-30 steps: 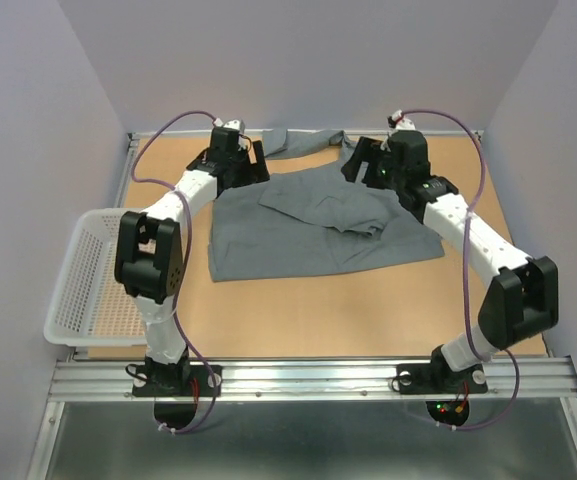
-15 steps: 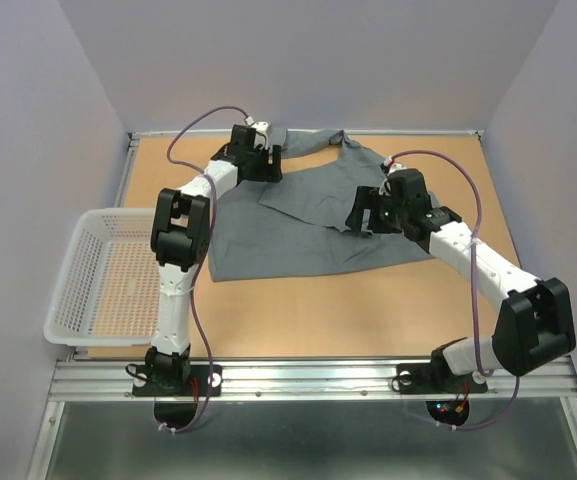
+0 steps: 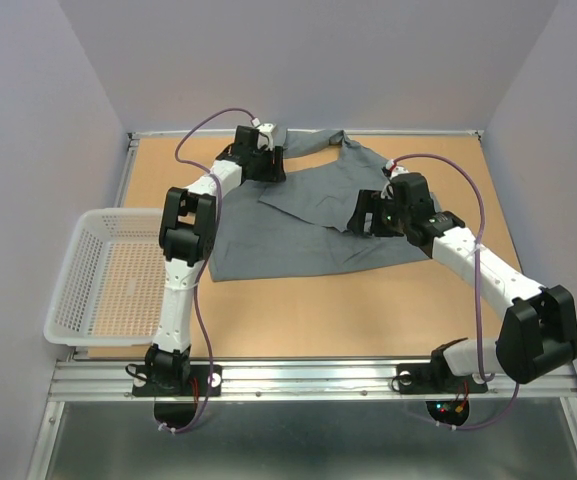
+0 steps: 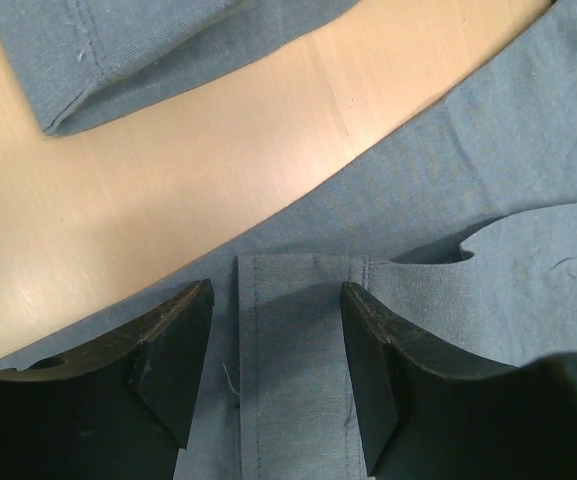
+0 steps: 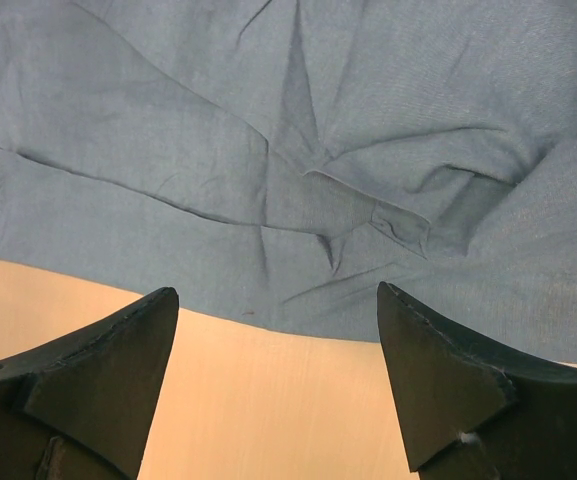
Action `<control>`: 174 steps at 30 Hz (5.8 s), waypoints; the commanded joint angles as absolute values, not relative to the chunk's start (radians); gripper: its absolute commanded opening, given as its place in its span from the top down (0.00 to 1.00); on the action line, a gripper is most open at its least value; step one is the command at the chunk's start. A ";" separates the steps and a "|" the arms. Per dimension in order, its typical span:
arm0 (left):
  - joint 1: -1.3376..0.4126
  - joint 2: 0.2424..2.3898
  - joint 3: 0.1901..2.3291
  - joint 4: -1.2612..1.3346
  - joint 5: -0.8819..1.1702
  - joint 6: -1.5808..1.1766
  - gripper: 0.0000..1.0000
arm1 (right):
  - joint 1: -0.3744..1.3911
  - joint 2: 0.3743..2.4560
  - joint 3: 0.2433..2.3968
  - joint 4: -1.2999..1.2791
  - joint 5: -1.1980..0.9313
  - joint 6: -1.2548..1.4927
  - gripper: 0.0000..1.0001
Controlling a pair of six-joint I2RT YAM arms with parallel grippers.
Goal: Fold and stack the long sleeve shirts
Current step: Fold the shirt
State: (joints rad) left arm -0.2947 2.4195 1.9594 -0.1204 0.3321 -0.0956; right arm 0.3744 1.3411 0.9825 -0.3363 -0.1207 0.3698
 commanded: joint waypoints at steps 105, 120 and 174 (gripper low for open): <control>-0.635 2.106 2.246 0.210 -0.052 0.227 1.00 | 0.216 1.756 1.017 -0.011 -0.098 0.772 0.60; -0.678 2.069 2.250 0.206 -0.028 0.235 1.00 | 0.216 1.830 1.063 0.106 -0.187 0.841 0.64; -0.721 1.842 1.884 0.284 0.084 0.255 1.00 | -0.196 1.517 0.689 -0.061 -0.098 0.813 0.56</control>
State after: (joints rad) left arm -0.7181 1.9305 1.9018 0.2070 0.0750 0.2390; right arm -0.1513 1.5043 0.7166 -0.0792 -0.1108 0.7834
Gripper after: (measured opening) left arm 0.017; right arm 0.440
